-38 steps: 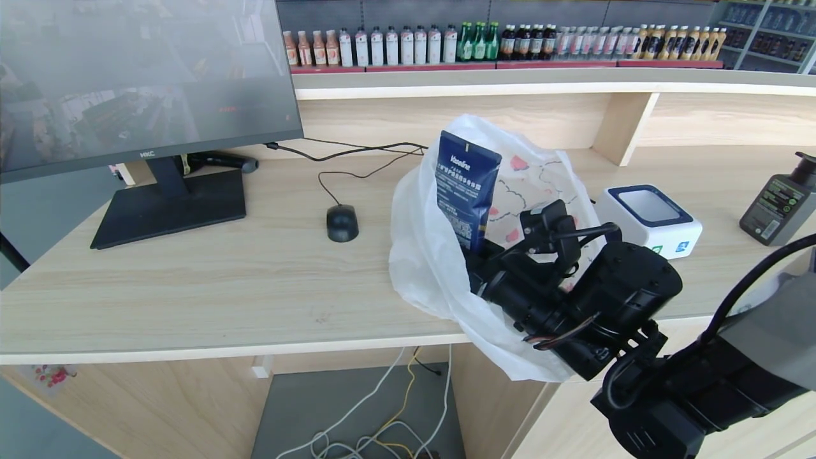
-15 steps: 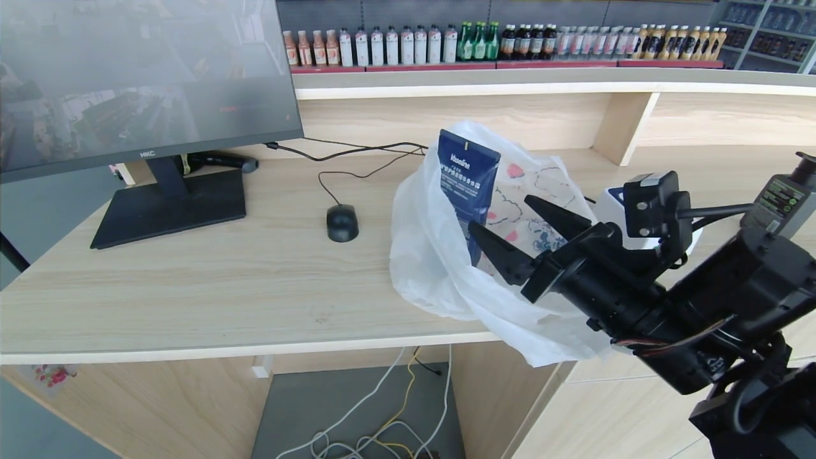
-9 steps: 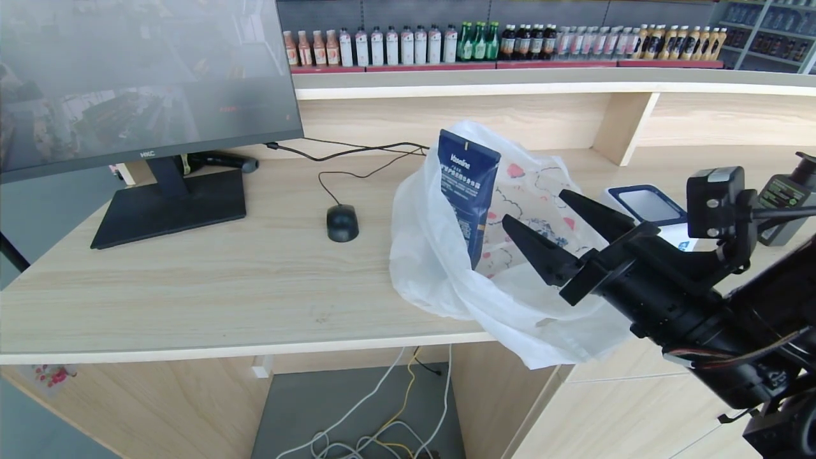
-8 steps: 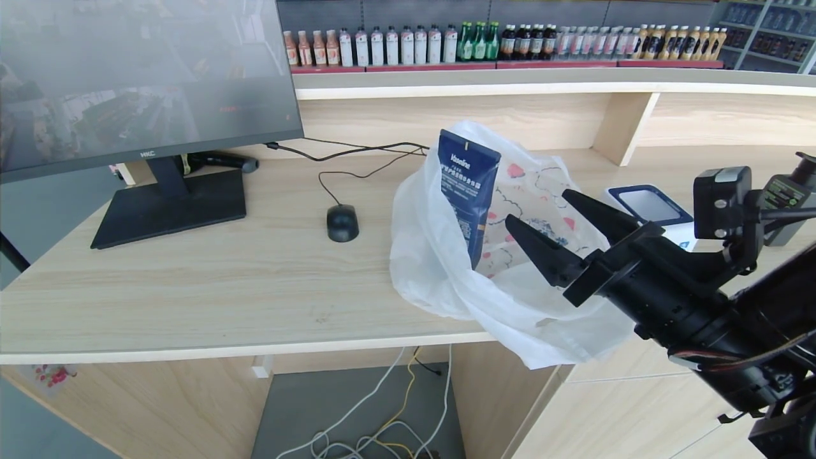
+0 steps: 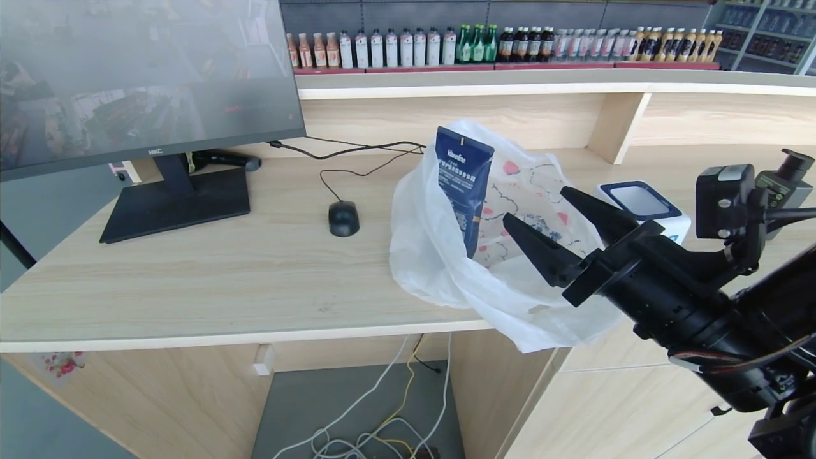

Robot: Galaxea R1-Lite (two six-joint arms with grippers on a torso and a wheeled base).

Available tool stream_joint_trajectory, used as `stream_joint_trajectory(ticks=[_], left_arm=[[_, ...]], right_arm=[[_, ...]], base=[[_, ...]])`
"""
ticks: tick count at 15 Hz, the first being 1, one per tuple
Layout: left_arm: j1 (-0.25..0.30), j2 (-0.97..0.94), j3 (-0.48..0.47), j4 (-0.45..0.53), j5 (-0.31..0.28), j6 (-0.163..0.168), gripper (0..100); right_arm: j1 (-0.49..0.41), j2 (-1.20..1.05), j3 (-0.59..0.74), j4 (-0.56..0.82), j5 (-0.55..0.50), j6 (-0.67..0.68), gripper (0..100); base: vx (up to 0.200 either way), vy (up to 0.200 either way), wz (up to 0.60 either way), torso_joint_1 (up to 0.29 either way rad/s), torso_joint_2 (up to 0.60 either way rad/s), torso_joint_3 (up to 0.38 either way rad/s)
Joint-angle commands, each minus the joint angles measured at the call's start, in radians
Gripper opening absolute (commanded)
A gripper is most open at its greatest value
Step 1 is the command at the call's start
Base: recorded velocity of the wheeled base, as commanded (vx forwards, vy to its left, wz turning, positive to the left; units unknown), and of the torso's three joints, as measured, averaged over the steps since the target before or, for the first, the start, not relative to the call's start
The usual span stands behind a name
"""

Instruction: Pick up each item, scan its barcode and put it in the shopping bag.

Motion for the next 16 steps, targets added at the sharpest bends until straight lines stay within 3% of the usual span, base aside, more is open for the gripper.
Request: stream_joint_trajectory(ticks=[1, 16], left_arm=[[0.000, 0.000, 0.000, 0.000, 0.000, -0.001, 100], [0.002, 0.000, 0.000, 0.000, 0.000, -0.012, 100]], right_arm=[[0.000, 0.013, 0.001, 0.002, 0.001, 0.000, 100], [0.000, -0.040, 0.134, -0.004, 0.000, -0.002, 100]], base=[[0.000, 0.000, 0.00, 0.000, 0.00, 0.000], [0.000, -0.187, 0.00, 0.003, 0.00, 0.001]])
